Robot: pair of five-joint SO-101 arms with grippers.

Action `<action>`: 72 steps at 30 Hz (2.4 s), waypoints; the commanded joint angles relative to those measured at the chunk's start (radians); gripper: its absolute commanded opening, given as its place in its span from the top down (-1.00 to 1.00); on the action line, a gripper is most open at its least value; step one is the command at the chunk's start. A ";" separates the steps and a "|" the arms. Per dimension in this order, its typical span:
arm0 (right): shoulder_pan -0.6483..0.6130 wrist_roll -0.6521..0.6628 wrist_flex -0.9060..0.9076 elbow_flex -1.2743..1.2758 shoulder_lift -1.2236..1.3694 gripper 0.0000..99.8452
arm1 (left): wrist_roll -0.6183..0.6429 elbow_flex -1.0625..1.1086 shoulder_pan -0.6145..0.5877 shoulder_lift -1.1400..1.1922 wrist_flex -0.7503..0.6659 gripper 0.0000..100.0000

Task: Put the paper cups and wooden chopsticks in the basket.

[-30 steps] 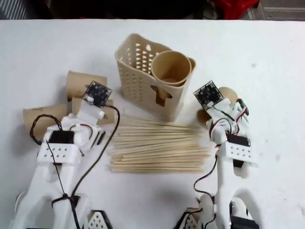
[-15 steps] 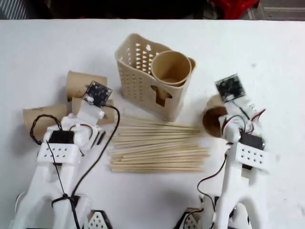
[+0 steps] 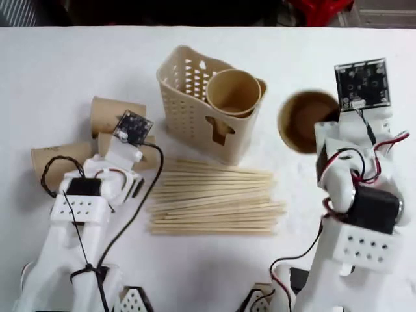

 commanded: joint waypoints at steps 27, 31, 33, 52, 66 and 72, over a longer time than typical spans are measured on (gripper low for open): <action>-0.387 -0.333 -0.134 -0.370 0.449 0.97 | 0.014 -0.005 -0.001 -0.028 -0.018 0.60; -0.387 -0.330 -0.140 -0.370 0.492 0.96 | 0.014 -0.005 -0.001 -0.028 -0.018 0.60; -0.387 -0.324 -0.147 -0.370 0.513 0.96 | 0.014 -0.005 -0.001 -0.028 -0.018 0.60; -0.352 -0.331 -0.082 -0.367 0.757 0.48 | 0.014 -0.005 -0.001 -0.028 -0.018 0.60; -0.326 -0.252 -0.120 -0.605 0.941 0.97 | 0.014 -0.005 -0.001 -0.028 -0.018 0.60; -0.331 -0.152 -0.099 -0.786 1.066 0.97 | 0.014 -0.005 -0.001 -0.028 -0.018 0.60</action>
